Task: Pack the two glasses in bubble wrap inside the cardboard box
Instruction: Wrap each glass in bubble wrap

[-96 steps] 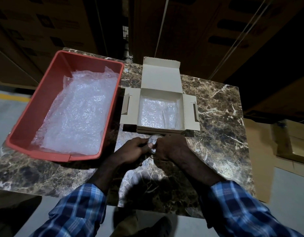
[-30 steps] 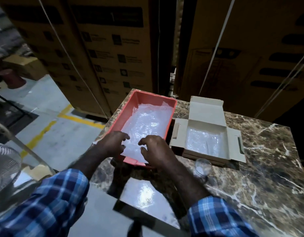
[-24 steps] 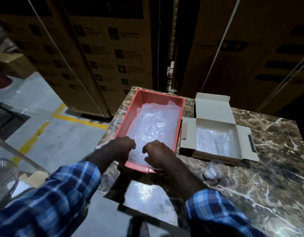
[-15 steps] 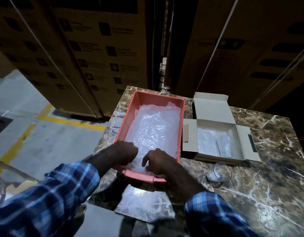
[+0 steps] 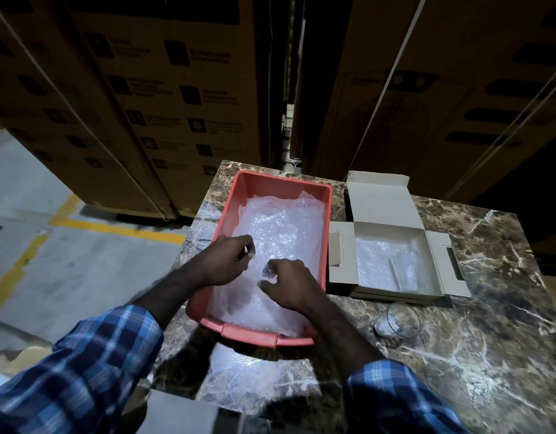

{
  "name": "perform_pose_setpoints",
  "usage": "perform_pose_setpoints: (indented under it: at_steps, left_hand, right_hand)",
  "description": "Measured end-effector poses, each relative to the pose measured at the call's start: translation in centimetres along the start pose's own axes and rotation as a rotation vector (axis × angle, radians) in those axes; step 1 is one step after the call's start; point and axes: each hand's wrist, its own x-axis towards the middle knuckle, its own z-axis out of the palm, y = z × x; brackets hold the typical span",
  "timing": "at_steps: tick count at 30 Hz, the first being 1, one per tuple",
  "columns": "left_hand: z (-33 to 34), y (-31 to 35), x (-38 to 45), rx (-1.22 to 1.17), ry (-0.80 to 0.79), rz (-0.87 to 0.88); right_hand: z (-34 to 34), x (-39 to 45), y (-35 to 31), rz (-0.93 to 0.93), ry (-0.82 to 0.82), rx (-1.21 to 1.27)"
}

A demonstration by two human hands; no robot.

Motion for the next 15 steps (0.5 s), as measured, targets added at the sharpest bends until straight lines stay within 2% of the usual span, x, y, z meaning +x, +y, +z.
perform_pose_setpoints:
  at_steps: [4, 9, 13, 15]
  left_hand:
    - [-1.2, 0.1, -0.1, -0.291, 0.176, -0.045]
    - [-3.1, 1.3, -0.2, -0.697, 0.358, -0.041]
    - [-4.0, 2.5, -0.3, -0.77, 0.435, -0.04]
    - [-4.3, 3.1, -0.3, -0.783, 0.467, -0.02]
  right_hand:
    - [-0.8, 0.1, 0.0, -0.037, 0.185, 0.053]
    - [-3.2, -0.2, -0.4, -0.08, 0.227, 0.271]
    - [-5.4, -0.5, -0.6, -0.059, 0.302, 0.612]
    - [-6.7, -1.0, -1.0, -0.076, 0.362, 0.693]
